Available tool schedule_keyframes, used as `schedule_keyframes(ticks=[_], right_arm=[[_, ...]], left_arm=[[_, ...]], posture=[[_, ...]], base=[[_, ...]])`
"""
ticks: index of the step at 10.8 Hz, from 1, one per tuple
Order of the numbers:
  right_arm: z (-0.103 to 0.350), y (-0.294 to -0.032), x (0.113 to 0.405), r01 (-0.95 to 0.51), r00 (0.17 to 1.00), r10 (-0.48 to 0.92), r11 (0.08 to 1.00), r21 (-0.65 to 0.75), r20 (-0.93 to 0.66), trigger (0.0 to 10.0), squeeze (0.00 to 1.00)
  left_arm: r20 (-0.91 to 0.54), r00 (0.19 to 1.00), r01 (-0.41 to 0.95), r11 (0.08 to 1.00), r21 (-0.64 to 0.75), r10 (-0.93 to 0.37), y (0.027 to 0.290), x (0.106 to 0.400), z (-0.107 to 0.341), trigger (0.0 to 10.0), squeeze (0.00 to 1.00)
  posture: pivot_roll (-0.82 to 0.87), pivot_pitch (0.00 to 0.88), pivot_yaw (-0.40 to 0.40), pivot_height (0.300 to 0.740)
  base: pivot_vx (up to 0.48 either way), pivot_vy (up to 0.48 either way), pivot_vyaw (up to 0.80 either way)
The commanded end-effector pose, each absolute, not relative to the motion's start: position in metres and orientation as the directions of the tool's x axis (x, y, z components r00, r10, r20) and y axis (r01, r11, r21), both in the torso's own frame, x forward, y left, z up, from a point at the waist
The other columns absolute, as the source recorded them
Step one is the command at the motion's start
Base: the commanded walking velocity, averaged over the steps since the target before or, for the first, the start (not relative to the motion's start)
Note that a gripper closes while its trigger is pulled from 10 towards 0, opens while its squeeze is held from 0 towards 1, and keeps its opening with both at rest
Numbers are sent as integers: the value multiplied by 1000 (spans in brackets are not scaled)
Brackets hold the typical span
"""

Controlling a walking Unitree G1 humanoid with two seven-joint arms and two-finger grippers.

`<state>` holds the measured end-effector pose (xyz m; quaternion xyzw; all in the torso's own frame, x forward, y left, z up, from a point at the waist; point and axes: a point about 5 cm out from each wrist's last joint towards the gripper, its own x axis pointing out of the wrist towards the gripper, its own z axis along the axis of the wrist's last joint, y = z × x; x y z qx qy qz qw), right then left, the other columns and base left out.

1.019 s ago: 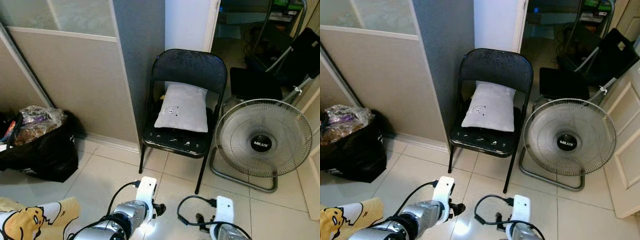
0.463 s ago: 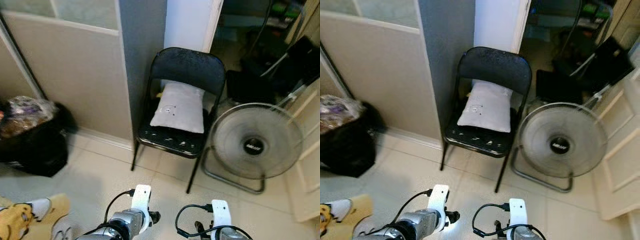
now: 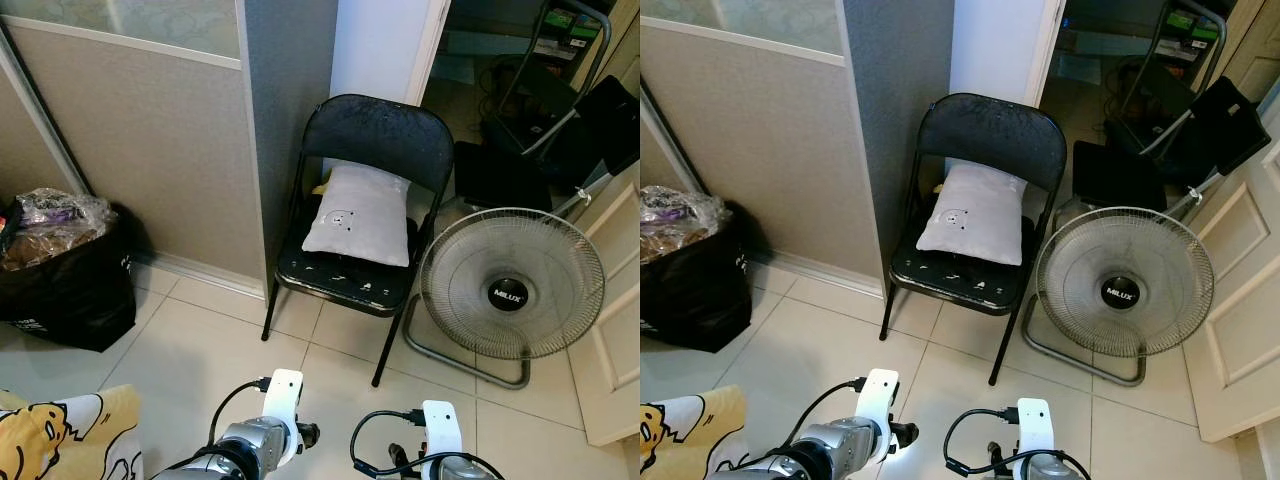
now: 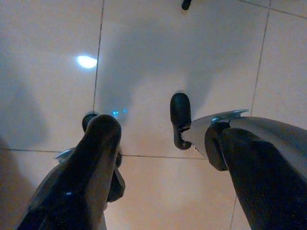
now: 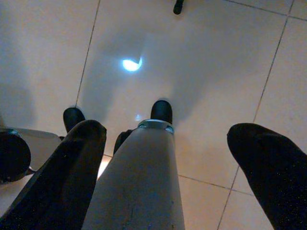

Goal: Clean up the room

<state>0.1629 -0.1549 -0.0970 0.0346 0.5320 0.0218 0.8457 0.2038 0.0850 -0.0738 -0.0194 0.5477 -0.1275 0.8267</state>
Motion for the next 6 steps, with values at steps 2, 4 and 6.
schedule_keyframes(ticks=[2,4,6], right_arm=[[-97,-157,162,-5,432,68,997,73,-899,10000,0],[-97,-157,162,-5,432,68,997,73,-899,10000,0],[-97,-157,162,-5,432,68,997,73,-899,10000,0]], left_arm=[[-902,369,193,968,-162,-224,84,202,-75,10000,0],[-902,369,193,968,-162,-224,84,202,-75,10000,0],[-902,369,193,968,-162,-224,84,202,-75,10000,0]], posture=[[-156,0,-54,740],[-156,0,-54,740],[-156,0,-54,740]], base=[[0,0,0],[0,0,0],[0,0,0]])
